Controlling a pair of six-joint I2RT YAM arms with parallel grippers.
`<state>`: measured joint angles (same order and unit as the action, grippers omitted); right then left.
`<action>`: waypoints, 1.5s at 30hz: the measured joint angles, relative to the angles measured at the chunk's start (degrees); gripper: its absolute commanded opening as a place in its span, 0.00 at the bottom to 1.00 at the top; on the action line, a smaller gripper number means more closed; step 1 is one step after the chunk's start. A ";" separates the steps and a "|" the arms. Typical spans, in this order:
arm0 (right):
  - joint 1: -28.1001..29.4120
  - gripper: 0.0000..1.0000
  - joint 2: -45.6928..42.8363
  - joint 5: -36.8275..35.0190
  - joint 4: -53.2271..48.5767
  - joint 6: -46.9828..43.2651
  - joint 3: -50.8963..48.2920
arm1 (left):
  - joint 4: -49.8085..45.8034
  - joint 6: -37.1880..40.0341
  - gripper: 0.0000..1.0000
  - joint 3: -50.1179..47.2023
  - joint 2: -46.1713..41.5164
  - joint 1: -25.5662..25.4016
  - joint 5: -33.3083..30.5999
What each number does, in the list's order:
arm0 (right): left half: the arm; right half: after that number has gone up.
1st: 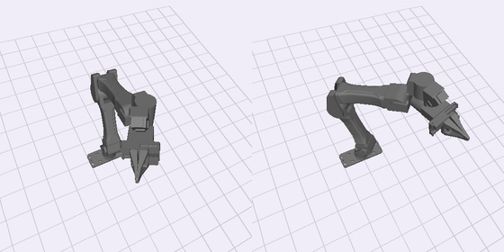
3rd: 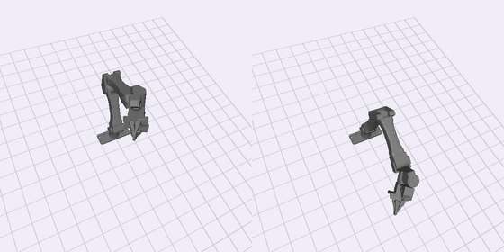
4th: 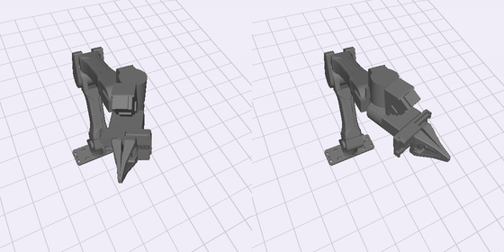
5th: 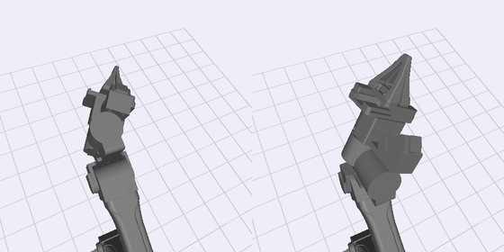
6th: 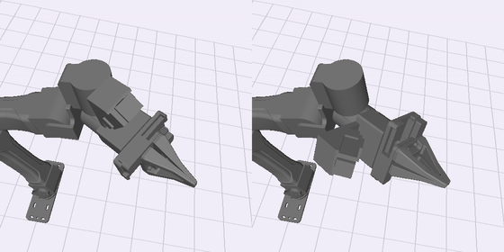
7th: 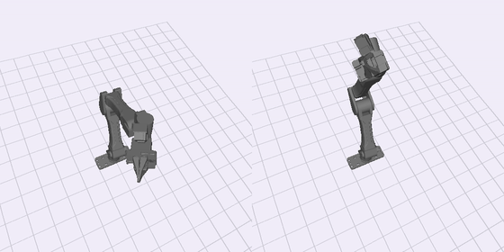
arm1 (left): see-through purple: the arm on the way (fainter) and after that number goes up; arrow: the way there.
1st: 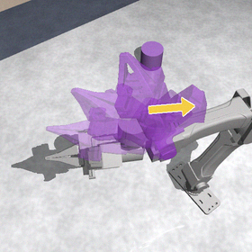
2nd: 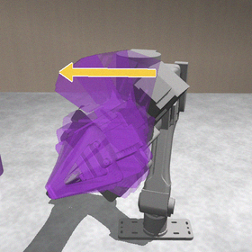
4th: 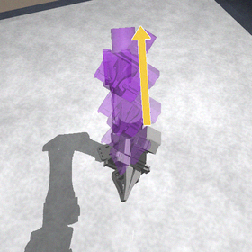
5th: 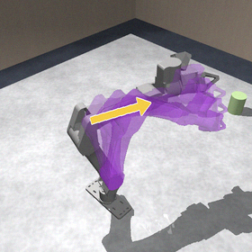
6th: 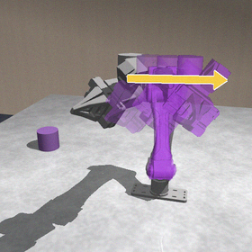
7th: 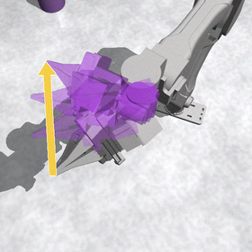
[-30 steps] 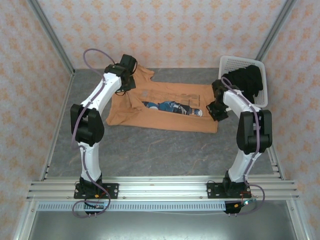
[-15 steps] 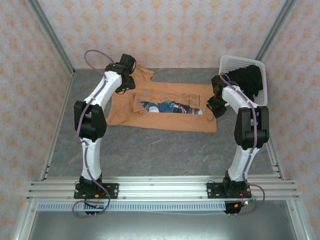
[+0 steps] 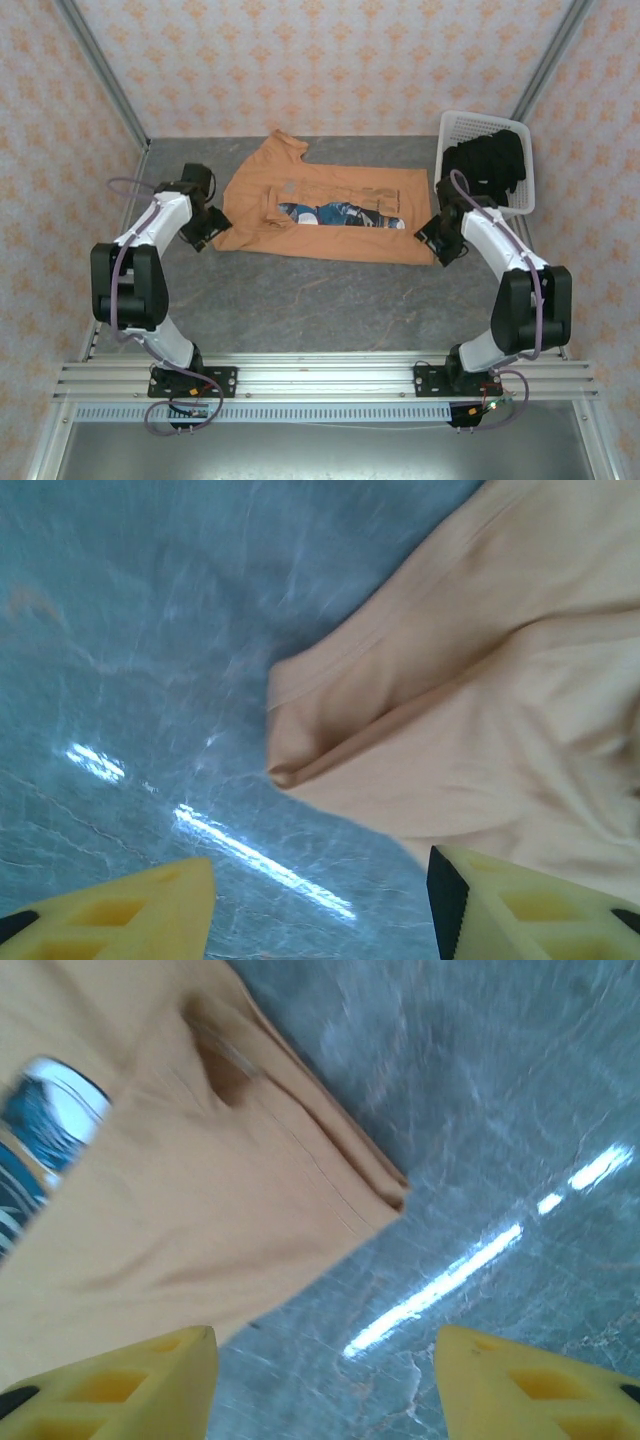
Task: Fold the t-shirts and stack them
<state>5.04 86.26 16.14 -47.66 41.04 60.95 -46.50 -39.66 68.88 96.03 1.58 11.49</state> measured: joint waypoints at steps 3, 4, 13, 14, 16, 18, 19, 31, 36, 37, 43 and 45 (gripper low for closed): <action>-0.26 0.59 0.59 2.45 1.92 -0.22 -3.08 | 2.99 -1.07 0.58 -3.52 0.96 0.02 2.12; -0.46 0.59 0.72 2.95 2.67 -0.20 -3.58 | 4.00 -1.29 0.57 -4.20 1.09 0.04 2.71; -3.30 0.55 4.50 4.48 7.96 0.02 -5.27 | 9.75 -1.09 0.42 -4.55 5.18 0.79 2.62; -3.28 0.54 4.83 4.48 8.13 0.07 -5.38 | 9.90 -0.96 0.39 -4.52 5.55 0.79 2.40; -3.28 0.53 5.31 4.48 8.87 0.37 -5.99 | 9.99 -0.83 0.32 -4.44 6.12 0.79 1.57; -3.28 0.49 5.66 4.50 9.81 0.83 -6.71 | 10.05 -0.61 0.25 -4.20 6.47 0.83 1.11; -3.28 0.46 6.14 4.50 10.34 1.05 -6.93 | 10.10 -0.48 0.22 -4.00 6.60 0.83 0.90; -3.58 0.00 10.01 1.95 9.97 2.43 -4.96 | 8.00 1.79 0.00 0.37 7.17 1.57 -4.81; -3.43 0.00 9.14 0.83 8.74 0.83 -4.57 | 5.03 1.73 0.00 -0.83 3.69 1.55 -7.13; -3.30 0.00 8.59 0.76 8.04 0.35 -4.46 | 4.72 1.70 0.00 -1.86 2.19 1.55 -7.37; -2.25 0.00 4.13 0.79 3.48 -1.64 -4.76 | 1.44 -0.85 0.00 -11.54 -7.45 1.55 -8.22; -1.51 0.00 2.40 0.79 1.81 -2.21 -5.86 | -0.13 -2.58 0.00 -16.22 -11.30 1.55 -8.79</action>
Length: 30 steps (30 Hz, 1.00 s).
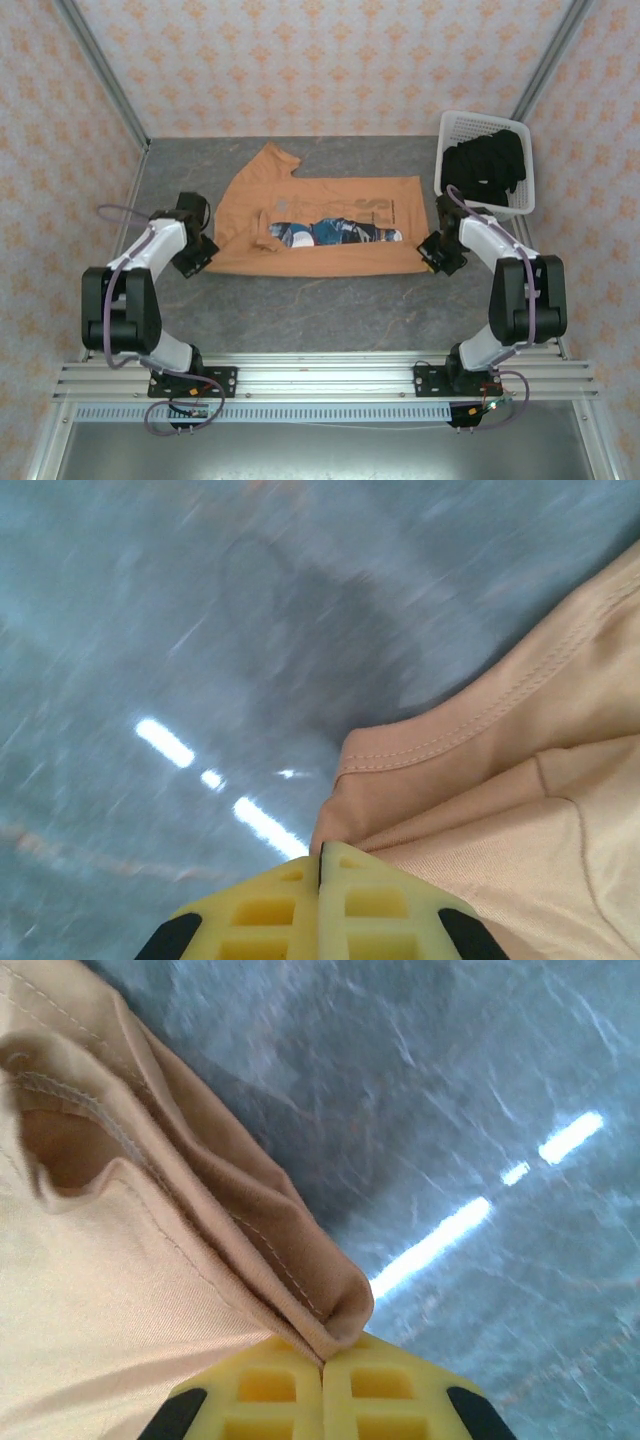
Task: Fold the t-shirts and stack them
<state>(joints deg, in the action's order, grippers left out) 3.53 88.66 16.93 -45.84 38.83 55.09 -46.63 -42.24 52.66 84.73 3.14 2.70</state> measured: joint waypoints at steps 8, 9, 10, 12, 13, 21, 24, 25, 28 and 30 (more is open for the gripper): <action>3.37 0.07 -7.08 0.28 -5.46 1.16 -10.01 | -3.80 -5.95 0.00 -11.67 -11.67 0.02 -0.46; 3.58 0.15 -8.11 0.37 -5.81 1.62 -11.26 | -3.96 -6.36 0.05 -12.07 -12.07 0.02 -0.44; 3.58 0.23 -8.85 0.42 -6.27 2.03 -12.09 | -4.09 -6.73 0.16 -12.17 -12.26 0.02 -0.42; 3.56 0.31 -9.73 0.04 -7.15 2.54 -12.50 | -4.33 -7.52 0.35 -12.11 -12.76 0.00 -0.48; 3.56 0.34 -10.29 -0.44 -7.30 2.78 -12.46 | -4.81 -7.82 0.42 -11.93 -13.33 -0.04 -0.68; 4.85 0.48 -21.94 -1.46 -6.64 1.03 -7.98 | -6.82 -11.26 0.54 -4.42 -22.16 -7.13 -1.20; 7.26 0.49 -25.31 3.82 -1.53 0.46 -7.52 | -3.85 -14.80 0.54 -3.96 -20.76 -13.07 1.64; 8.33 0.49 -25.27 5.70 0.13 0.44 -7.39 | -2.78 -16.04 0.54 -3.96 -19.34 -15.13 2.60; 11.96 0.51 -23.28 10.93 4.48 0.42 -6.64 | 0.76 -19.17 0.54 -3.96 -14.01 -19.50 4.66; 14.40 0.51 -21.68 14.05 7.04 0.44 -5.68 | 3.32 -20.68 0.54 -3.98 -10.49 -20.81 5.75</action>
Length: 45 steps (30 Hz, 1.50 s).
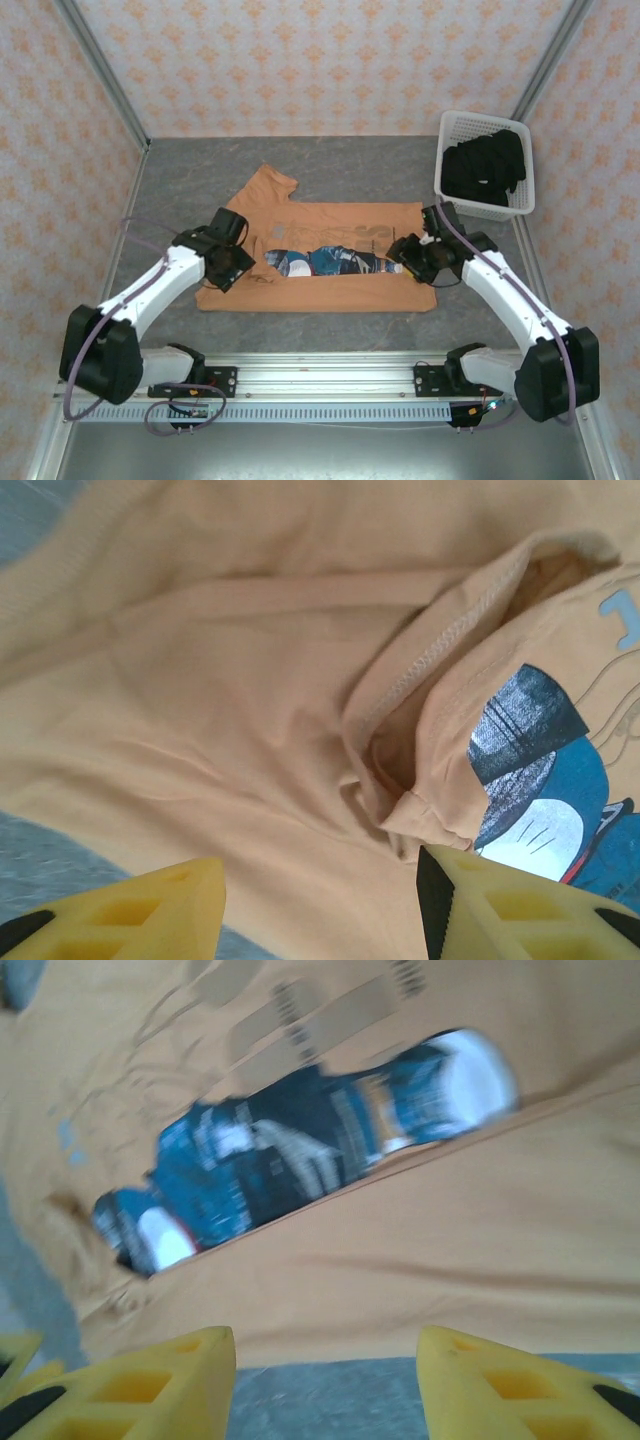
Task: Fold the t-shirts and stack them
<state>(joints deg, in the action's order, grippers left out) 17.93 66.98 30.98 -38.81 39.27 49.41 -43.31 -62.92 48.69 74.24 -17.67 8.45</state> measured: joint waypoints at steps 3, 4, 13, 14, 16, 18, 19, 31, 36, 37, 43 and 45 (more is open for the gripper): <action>2.25 0.51 0.98 3.41 2.67 0.04 0.94 | 3.13 -0.72 0.51 0.07 3.96 -0.24 0.59; 2.54 0.51 1.25 4.00 3.30 0.07 1.05 | 3.80 -0.72 0.50 0.22 5.16 -0.24 0.76; 2.80 0.49 1.92 5.29 5.05 0.74 1.07 | 8.39 -1.20 0.16 2.54 13.44 -1.46 2.29; 2.80 0.48 2.10 5.27 5.09 0.74 1.07 | 8.48 -1.33 0.08 2.78 13.75 -1.46 2.49; 2.80 0.48 2.45 5.27 5.09 0.94 1.07 | 8.48 -1.31 0.00 3.52 14.16 -1.73 2.69; 2.80 0.46 2.86 5.16 5.09 0.98 1.07 | 8.41 -1.07 0.00 4.79 14.36 -1.86 2.67; 2.80 0.46 2.99 4.96 5.07 1.01 1.07 | 8.33 -0.81 0.00 5.60 14.47 -1.97 2.69; 2.75 0.42 4.85 1.38 3.08 1.18 1.60 | -0.83 12.00 0.00 30.75 31.78 -9.05 -0.09; 2.49 0.42 4.98 1.07 2.19 1.18 1.60 | -7.06 18.75 0.00 39.26 40.79 -12.55 -2.27; 2.49 0.42 4.98 0.92 2.05 1.18 1.60 | -8.26 20.09 0.00 40.28 42.23 -13.22 -2.75; 1.88 0.42 4.96 0.26 1.09 1.38 1.60 | -15.10 25.18 0.53 45.05 46.82 -15.41 -5.25; 1.60 0.42 4.83 -0.63 0.28 1.42 1.57 | -16.35 25.64 0.56 45.31 46.40 -15.63 -7.15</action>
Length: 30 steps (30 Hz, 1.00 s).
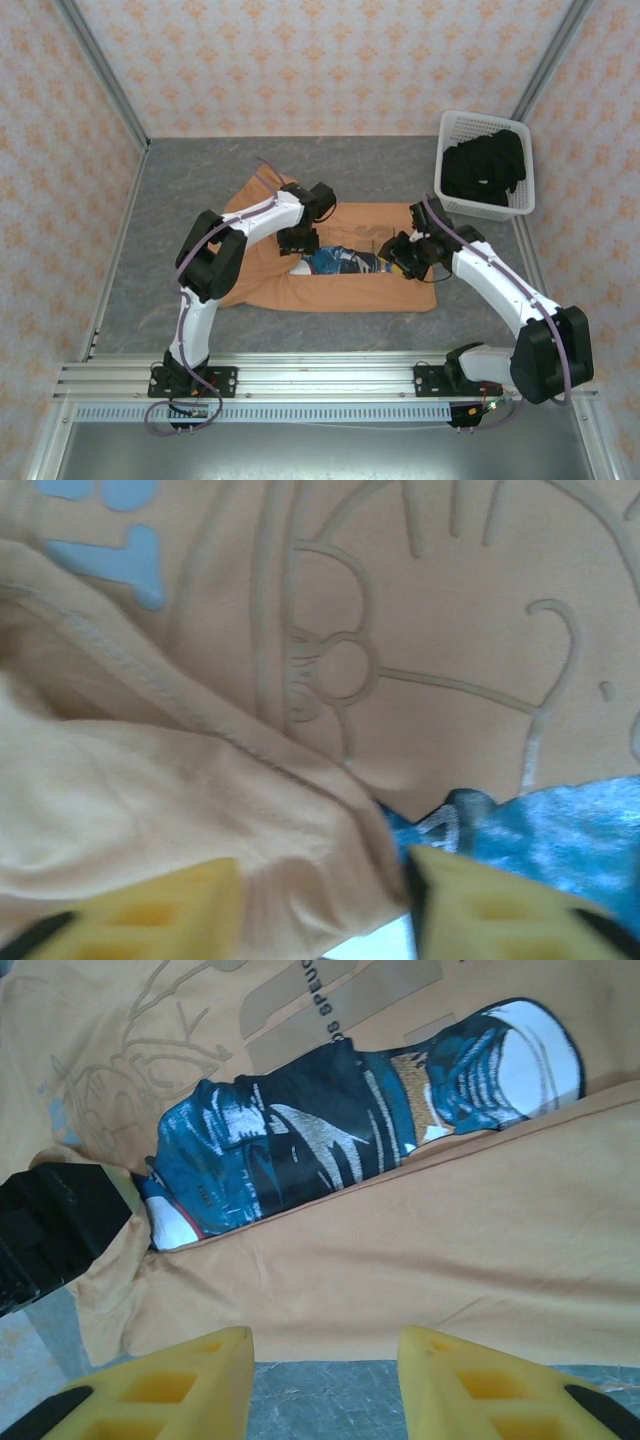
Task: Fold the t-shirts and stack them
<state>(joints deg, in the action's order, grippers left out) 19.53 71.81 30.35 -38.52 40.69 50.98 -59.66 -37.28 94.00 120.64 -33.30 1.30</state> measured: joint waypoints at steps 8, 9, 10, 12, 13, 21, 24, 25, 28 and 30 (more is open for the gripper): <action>-6.25 0.41 -5.20 -5.18 -2.25 3.10 -6.95 | 1.53 -4.92 0.37 -13.38 -21.29 2.01 -2.62; -7.28 0.39 -5.18 -5.33 -2.19 3.74 -7.93 | 2.29 -5.75 0.32 -16.35 -24.39 3.15 -1.84; -8.26 0.36 -4.74 -5.31 -1.84 4.50 -9.03 | 3.15 -6.99 0.28 -19.89 -27.47 4.81 -0.68; -9.33 0.28 -3.06 -4.96 -0.39 6.12 -10.21 | 5.25 -9.11 0.21 -26.93 -31.21 8.39 1.33; -9.64 0.24 -1.55 -4.63 0.68 7.04 -10.38 | 6.12 -10.21 0.18 -30.77 -32.15 10.54 2.32; -12.92 0.08 10.10 -6.23 3.48 8.85 -8.85 | 8.15 -12.33 0.11 -43.19 -32.92 20.90 4.59; -15.74 0.07 13.16 -7.87 3.41 7.54 -7.56 | 8.96 -11.23 0.10 -43.69 -32.44 24.46 3.48; -16.41 0.07 14.08 -8.02 2.99 6.91 -6.80 | 9.18 -10.64 0.09 -43.69 -31.89 25.57 2.69; -16.76 0.06 16.20 -8.79 2.69 4.85 -4.81 | 9.40 -8.57 0.10 -43.28 -29.22 28.00 -0.17; -16.74 0.06 16.70 -9.03 2.47 3.80 -4.35 | 9.38 -7.04 0.09 -42.75 -27.45 28.55 -1.88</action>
<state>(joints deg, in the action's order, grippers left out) 2.79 88.51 21.32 -36.05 44.49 46.63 -50.28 -44.31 51.24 93.19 -4.75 -0.58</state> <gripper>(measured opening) 0.061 0.097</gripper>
